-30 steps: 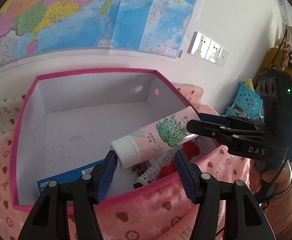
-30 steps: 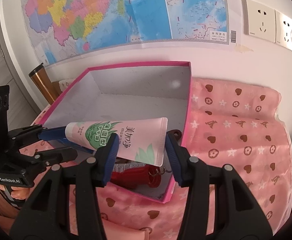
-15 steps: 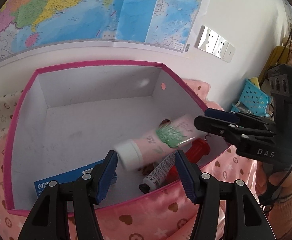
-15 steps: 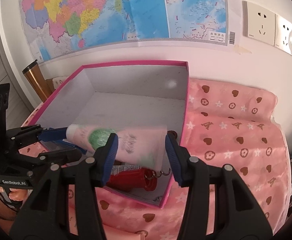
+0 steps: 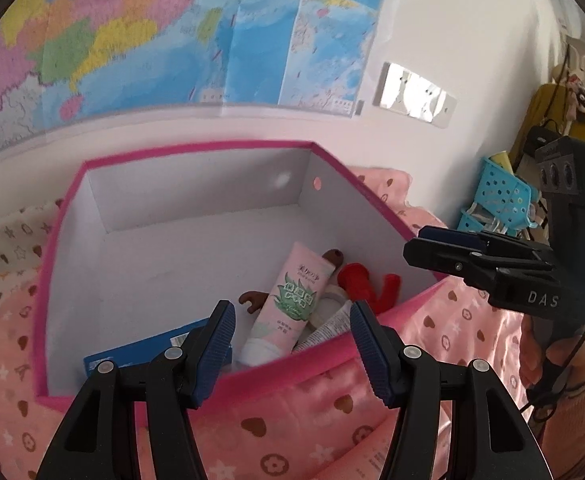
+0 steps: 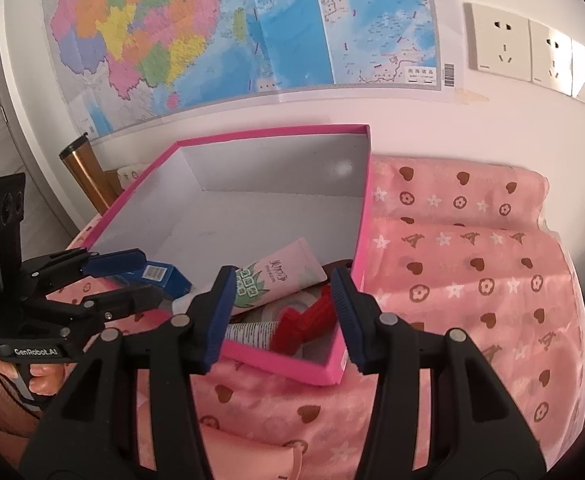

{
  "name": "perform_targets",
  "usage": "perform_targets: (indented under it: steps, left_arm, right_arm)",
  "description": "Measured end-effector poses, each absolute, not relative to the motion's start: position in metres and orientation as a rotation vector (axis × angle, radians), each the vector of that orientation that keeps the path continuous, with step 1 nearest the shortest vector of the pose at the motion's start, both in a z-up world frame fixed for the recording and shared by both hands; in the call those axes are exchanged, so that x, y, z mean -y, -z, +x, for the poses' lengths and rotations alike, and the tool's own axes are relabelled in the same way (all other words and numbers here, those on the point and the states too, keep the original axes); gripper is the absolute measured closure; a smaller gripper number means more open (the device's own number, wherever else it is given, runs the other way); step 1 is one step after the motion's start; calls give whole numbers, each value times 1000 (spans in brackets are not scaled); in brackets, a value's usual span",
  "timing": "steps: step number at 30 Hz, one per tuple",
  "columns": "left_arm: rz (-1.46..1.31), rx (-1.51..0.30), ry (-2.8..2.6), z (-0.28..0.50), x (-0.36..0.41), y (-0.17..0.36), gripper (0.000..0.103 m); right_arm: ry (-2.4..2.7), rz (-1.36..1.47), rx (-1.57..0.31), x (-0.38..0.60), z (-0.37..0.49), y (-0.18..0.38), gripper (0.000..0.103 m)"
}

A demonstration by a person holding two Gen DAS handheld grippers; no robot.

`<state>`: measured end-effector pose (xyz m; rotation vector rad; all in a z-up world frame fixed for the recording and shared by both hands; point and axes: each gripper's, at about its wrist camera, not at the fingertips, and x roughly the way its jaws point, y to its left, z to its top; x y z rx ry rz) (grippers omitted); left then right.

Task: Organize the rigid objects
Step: 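Move the right gripper back toward the pink bottle with white cap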

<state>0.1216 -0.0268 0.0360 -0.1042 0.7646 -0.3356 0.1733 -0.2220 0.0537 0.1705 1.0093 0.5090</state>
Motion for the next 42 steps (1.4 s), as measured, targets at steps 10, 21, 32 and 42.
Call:
perform_targets:
  steps: [10,21,32,42]
  left_arm:
    - [-93,-691,378,71,22,-51,41]
    - [-112,-763,389,51,23,-29,41]
    - [-151,-864,393,38,23,4,41]
    - [-187,-925,402,31,23,21,41]
  right_arm:
    - [-562,263,-977,245,134,-70,50]
    - [-555,329,-1087,256,97,-38,49]
    - [-541,390,-1194,259,70,-5,49]
    - [-517,419,-1227,263,59,6,49]
